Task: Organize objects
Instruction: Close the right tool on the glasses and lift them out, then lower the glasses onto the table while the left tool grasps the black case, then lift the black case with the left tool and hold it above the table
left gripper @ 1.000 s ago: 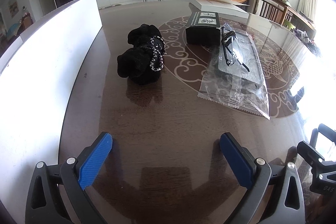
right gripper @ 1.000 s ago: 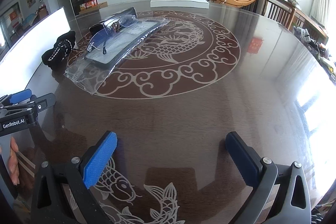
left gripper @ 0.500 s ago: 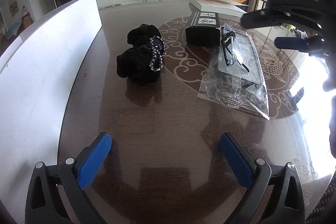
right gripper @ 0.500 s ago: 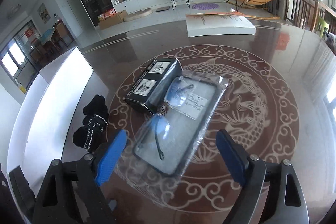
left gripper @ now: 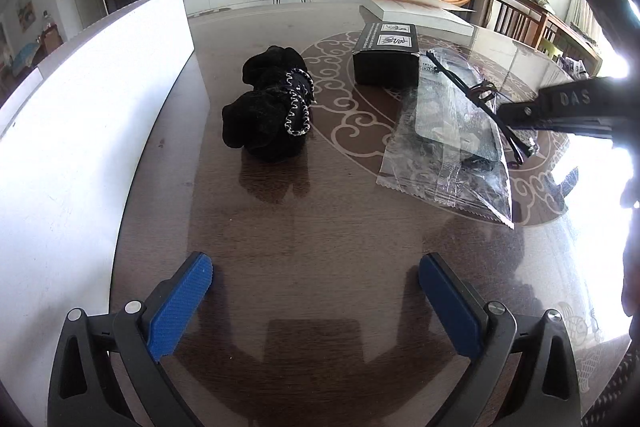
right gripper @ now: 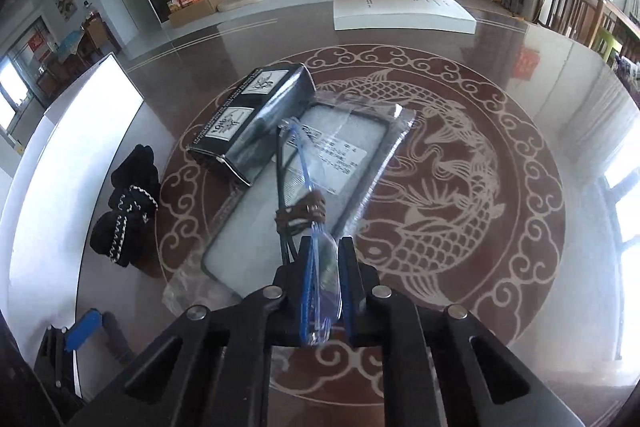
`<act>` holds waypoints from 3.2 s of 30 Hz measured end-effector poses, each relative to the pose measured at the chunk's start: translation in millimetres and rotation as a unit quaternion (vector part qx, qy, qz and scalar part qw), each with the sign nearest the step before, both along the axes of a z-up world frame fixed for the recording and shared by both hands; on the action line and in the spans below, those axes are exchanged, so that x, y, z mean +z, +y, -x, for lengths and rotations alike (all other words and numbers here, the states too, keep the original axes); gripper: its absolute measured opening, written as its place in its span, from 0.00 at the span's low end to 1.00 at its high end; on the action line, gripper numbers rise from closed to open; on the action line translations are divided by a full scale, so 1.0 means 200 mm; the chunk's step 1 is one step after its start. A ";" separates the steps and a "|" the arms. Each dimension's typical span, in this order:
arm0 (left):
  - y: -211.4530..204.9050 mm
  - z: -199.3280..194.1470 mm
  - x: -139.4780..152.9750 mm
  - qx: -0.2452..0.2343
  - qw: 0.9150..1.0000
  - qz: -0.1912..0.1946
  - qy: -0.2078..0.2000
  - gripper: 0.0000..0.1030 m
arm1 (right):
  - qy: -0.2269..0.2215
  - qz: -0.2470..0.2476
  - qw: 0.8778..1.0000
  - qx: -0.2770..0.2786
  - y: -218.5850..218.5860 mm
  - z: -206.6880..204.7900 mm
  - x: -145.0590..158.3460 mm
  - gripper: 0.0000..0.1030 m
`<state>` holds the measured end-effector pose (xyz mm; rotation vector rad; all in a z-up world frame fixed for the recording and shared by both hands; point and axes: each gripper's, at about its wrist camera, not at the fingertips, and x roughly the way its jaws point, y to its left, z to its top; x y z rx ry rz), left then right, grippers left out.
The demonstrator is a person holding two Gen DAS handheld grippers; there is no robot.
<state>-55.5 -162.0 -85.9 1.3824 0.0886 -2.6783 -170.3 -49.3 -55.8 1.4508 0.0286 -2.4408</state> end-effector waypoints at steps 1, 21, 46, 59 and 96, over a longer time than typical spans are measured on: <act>0.00 0.00 0.00 0.000 1.000 0.000 0.000 1.00 | 0.001 0.003 1.000 -0.008 0.07 -0.04 -0.01 0.12; 0.00 0.00 0.00 0.000 1.000 0.000 0.000 1.00 | 0.074 0.010 0.997 -0.029 0.57 -0.45 -0.07 0.82; 0.00 0.00 0.00 0.000 1.000 0.000 0.000 1.00 | 0.019 0.126 0.989 -0.079 0.49 -0.18 -0.07 0.82; 0.02 0.00 0.01 -0.002 1.000 0.002 -0.013 1.00 | 0.063 -0.030 0.994 -0.082 0.44 -0.26 -0.15 0.90; 0.10 -0.07 0.26 0.002 1.000 -0.025 0.008 0.55 | 0.062 -0.029 0.995 -0.068 0.41 -0.27 -0.16 1.00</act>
